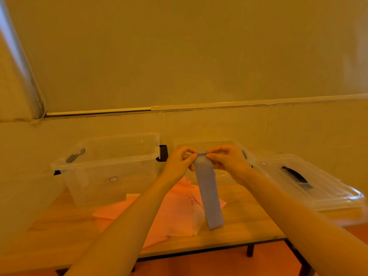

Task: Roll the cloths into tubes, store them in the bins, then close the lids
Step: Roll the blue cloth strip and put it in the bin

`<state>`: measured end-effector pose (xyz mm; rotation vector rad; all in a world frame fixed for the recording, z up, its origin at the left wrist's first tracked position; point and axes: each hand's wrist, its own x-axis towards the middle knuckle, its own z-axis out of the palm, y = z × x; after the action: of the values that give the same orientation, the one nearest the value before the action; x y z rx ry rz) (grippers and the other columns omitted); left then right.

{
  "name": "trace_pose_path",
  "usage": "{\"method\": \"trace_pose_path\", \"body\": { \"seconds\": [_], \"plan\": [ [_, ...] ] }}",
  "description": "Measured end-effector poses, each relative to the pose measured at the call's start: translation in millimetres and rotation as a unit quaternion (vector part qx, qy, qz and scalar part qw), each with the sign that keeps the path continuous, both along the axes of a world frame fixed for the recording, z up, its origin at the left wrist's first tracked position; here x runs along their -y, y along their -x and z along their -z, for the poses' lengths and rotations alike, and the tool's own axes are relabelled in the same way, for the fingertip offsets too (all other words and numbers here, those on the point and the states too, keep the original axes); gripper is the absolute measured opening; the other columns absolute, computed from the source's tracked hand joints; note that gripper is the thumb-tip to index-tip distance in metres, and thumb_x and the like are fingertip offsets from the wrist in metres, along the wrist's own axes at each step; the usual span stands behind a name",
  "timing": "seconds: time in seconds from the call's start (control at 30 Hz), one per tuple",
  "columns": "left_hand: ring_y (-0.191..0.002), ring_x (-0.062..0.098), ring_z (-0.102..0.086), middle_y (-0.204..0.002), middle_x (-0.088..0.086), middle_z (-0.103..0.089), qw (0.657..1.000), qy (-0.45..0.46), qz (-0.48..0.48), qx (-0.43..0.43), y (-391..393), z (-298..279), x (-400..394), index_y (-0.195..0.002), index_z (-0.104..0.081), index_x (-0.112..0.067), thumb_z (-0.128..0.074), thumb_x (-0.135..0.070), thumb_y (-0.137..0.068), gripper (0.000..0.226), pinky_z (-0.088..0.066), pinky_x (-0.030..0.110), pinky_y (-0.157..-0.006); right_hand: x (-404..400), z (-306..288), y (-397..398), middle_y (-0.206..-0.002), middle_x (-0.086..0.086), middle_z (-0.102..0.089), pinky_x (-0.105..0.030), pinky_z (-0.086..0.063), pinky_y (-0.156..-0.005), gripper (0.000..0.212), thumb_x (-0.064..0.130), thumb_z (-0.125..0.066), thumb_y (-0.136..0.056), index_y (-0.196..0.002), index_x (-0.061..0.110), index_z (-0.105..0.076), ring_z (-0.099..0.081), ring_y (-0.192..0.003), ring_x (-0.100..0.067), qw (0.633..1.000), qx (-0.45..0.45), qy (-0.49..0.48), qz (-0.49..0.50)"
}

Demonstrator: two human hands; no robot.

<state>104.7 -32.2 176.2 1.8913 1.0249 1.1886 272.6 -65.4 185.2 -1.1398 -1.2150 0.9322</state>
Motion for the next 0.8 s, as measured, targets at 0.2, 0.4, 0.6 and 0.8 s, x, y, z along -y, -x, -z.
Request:
{"method": "trace_pose_path", "body": {
  "seconds": [0.2, 0.4, 0.6, 0.8],
  "plan": [
    [-0.045, -0.002, -0.052, -0.06, 0.003, -0.057, 0.999, 0.038, 0.005, 0.034, 7, 26, 2, -0.1, -0.064, -0.004, -0.055, -0.005, -0.094, 0.011, -0.037, 0.009, -0.045, -2, 27, 3, -0.085, -0.01, -0.072, -0.026, -0.058, -0.06, 0.013, -0.003, -0.069, -0.083, -0.092, 0.008, -0.068, -0.071, -0.071, -0.015, 0.999, -0.002, 0.041, -0.026],
    [-0.052, 0.002, -0.053, -0.062, 0.0, -0.059, 0.991, 0.101, 0.034, 0.079, 11, 41, 2, -0.095, -0.068, -0.023, -0.053, -0.009, -0.096, 0.021, -0.035, 0.016, -0.046, -3, 42, 4, -0.083, -0.006, -0.072, -0.025, -0.058, -0.06, 0.014, -0.005, -0.065, -0.085, -0.089, 0.008, -0.071, -0.072, -0.071, -0.014, 0.998, -0.032, 0.048, -0.036],
    [-0.057, 0.009, -0.053, -0.066, 0.002, -0.062, 0.979, 0.158, 0.036, 0.125, 6, 48, 1, -0.085, -0.073, -0.018, -0.051, 0.003, -0.092, 0.032, -0.037, 0.02, -0.049, -3, 49, 2, -0.079, -0.005, -0.071, -0.022, -0.056, -0.058, 0.015, -0.006, -0.062, -0.087, -0.091, 0.006, -0.069, -0.071, -0.068, -0.011, 0.997, -0.038, 0.053, -0.041],
    [-0.052, 0.001, -0.051, -0.06, -0.006, -0.062, 0.988, 0.127, 0.008, 0.092, 4, 56, 3, -0.085, -0.073, -0.022, -0.065, -0.011, -0.089, 0.013, -0.04, 0.014, -0.049, -3, 58, 2, -0.083, -0.008, -0.071, -0.023, -0.058, -0.062, 0.013, -0.007, -0.061, -0.087, -0.09, 0.004, -0.068, -0.071, -0.069, -0.011, 0.997, -0.047, 0.058, -0.032]
  ]
}}
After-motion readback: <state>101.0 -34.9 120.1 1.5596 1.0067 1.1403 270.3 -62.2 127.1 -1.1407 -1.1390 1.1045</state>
